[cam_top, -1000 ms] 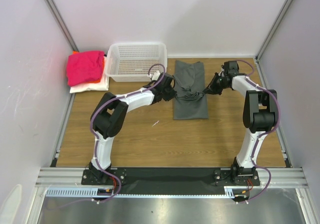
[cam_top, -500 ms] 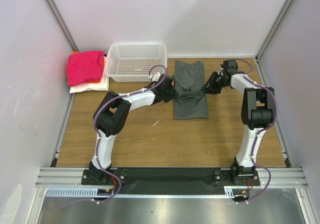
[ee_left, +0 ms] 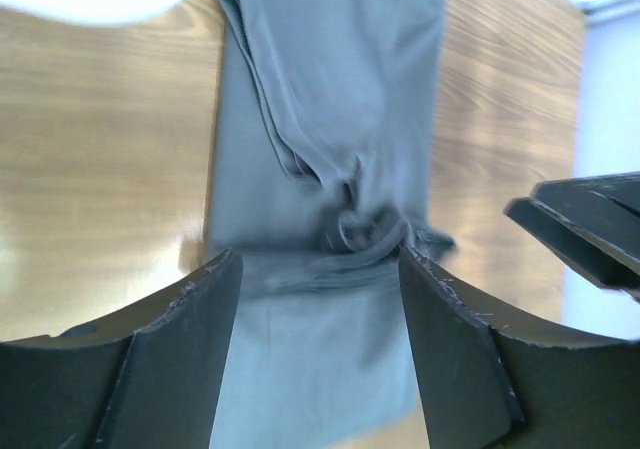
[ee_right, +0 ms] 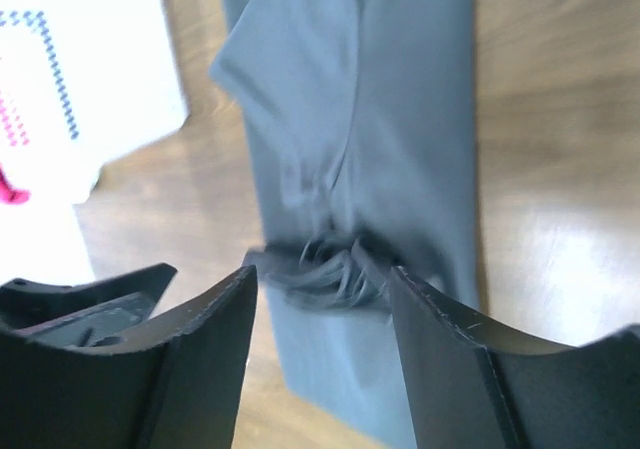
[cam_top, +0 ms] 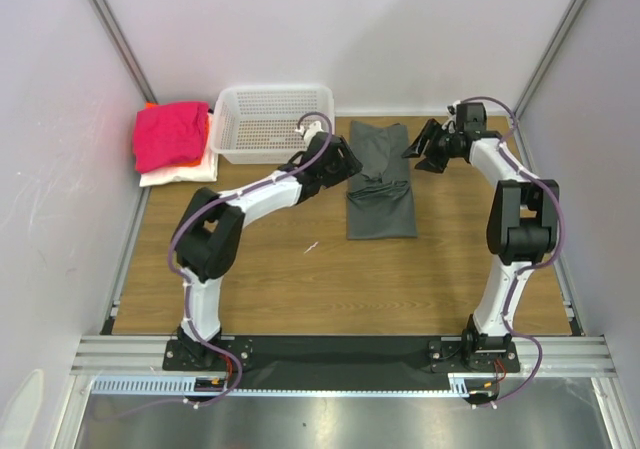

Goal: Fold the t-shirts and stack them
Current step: Fold the tshirt

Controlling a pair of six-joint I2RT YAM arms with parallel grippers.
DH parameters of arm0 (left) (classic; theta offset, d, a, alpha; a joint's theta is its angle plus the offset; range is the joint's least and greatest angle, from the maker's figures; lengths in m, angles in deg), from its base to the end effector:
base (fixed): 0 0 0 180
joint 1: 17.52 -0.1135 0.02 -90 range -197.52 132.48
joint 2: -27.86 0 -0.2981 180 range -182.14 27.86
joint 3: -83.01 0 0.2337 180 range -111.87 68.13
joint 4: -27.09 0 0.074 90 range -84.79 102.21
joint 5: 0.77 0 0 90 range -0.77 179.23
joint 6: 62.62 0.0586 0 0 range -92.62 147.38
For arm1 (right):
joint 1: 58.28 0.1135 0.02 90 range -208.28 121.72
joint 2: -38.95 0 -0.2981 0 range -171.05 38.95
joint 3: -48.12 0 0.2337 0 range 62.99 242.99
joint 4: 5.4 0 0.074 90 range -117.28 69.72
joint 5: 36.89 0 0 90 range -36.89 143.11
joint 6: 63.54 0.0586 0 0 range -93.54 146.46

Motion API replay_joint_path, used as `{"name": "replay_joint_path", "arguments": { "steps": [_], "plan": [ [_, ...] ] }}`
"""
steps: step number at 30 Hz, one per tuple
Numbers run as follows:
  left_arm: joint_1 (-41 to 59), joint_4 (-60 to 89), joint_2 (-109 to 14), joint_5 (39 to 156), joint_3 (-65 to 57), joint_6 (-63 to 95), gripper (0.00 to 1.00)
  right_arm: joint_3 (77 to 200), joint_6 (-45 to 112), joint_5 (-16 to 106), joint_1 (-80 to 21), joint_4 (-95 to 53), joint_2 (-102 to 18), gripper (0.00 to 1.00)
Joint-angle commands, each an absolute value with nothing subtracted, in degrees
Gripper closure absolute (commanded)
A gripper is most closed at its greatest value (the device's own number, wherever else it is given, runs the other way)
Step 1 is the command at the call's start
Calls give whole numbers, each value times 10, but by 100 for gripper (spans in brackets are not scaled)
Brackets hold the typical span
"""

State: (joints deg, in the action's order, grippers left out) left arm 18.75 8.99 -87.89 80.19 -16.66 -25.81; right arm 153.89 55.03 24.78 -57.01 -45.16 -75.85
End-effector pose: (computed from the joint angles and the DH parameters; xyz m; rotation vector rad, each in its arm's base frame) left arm 0.3950 -0.2784 0.2432 -0.4240 2.2106 -0.7121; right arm 0.4578 0.0380 0.2530 0.3515 2.4306 0.8329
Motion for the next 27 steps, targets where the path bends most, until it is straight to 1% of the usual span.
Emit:
{"name": "replay_joint_path", "arguments": {
  "steps": [1, 2, 3, 4, 5, 7, 8, 11, 17, 22, 27],
  "plan": [
    [183, 154, -771, 873, -99, -245, 29, 1478, 555, 188, -567, -425, -669, 35],
    [183, 162, -763, 888, -83, -258, 26, 1455, 561, 180, -563, -419, -657, 31],
    [185, 172, -757, 908, -51, -270, 25, 1436, 569, 166, -560, -407, -638, 20],
    [186, 180, -752, 924, -35, -294, 20, 1416, 581, 160, -558, -400, -630, 15],
    [188, 190, -746, 946, -20, -305, 6, 1370, 603, 144, -556, -375, -622, 11],
    [191, 230, -743, 955, 23, -334, 1, 1330, 620, 138, -555, -351, -606, 0],
    [192, 245, -745, 958, 35, -343, 0, 1301, 637, 140, -555, -339, -602, 0],
    [193, 307, -757, 982, 63, -370, 0, 1273, 668, 115, -554, -269, -612, 0],
    [192, 364, -752, 979, 105, -373, 0, 1275, 690, 113, -532, -181, -646, 0],
    [190, 370, -724, 968, 147, -368, 0, 1300, 698, 119, -513, -170, -689, 0],
    [170, 352, -687, 961, 186, -356, 0, 1335, 674, 151, -504, -225, -728, 0]
  ]
}}
